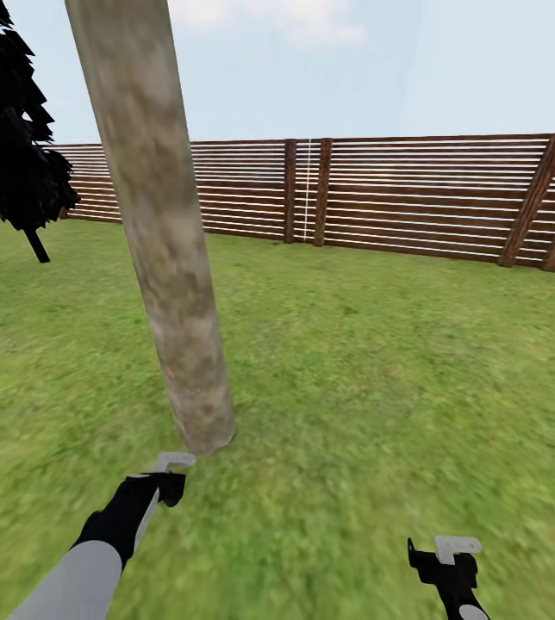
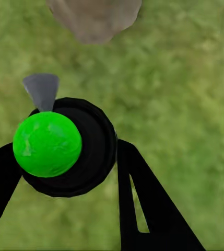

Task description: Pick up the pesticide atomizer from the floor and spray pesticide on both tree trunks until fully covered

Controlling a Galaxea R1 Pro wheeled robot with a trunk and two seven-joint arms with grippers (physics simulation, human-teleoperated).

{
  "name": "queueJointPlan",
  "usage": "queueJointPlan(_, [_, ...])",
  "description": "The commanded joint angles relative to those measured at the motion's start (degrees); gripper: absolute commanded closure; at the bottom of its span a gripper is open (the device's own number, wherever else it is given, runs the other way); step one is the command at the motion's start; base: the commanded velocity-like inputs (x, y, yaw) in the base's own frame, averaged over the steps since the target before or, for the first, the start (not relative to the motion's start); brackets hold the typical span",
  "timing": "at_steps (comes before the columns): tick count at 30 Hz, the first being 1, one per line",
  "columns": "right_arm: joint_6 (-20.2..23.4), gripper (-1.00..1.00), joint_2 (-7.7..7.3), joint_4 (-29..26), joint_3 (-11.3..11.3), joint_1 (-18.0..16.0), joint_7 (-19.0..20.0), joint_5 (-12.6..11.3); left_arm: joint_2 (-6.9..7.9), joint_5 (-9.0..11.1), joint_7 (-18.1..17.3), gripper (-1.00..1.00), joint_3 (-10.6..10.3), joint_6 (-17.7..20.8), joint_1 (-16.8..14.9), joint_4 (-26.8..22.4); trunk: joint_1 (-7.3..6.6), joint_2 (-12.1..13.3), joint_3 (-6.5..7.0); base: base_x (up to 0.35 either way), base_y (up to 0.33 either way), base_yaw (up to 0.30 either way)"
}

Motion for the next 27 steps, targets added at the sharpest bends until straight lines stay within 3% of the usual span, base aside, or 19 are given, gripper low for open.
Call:
queueJointPlan(1, [-0.02,-1.0,0.01,-0.03,0.0,0.0,-0.02,0.0,-0.26,-0.31,0.06,1.0,0.02,0.05,-0.02,-0.08,0.0,0.0,0.0,0.219,0.0,0.0])
queueJointPlan(9, [-0.03,-1.0,0.03,-0.06,-0.01,0.0,-0.11,-0.05,0.41,-0.81,0.11,1.0,-0.16,0.31,0.15,-0.17,0.0,0.0,-0.27,0.123,0.0,0.0])
queueJointPlan(27, [-0.06,-1.0,0.03,-0.06,-0.01,0.0,0.11,0.0,0.51,-0.77,0.24,1.0,0.24,0.24,0.12,0.54,3.95,-7.22,-5.06,0.0,0.0,0.0])
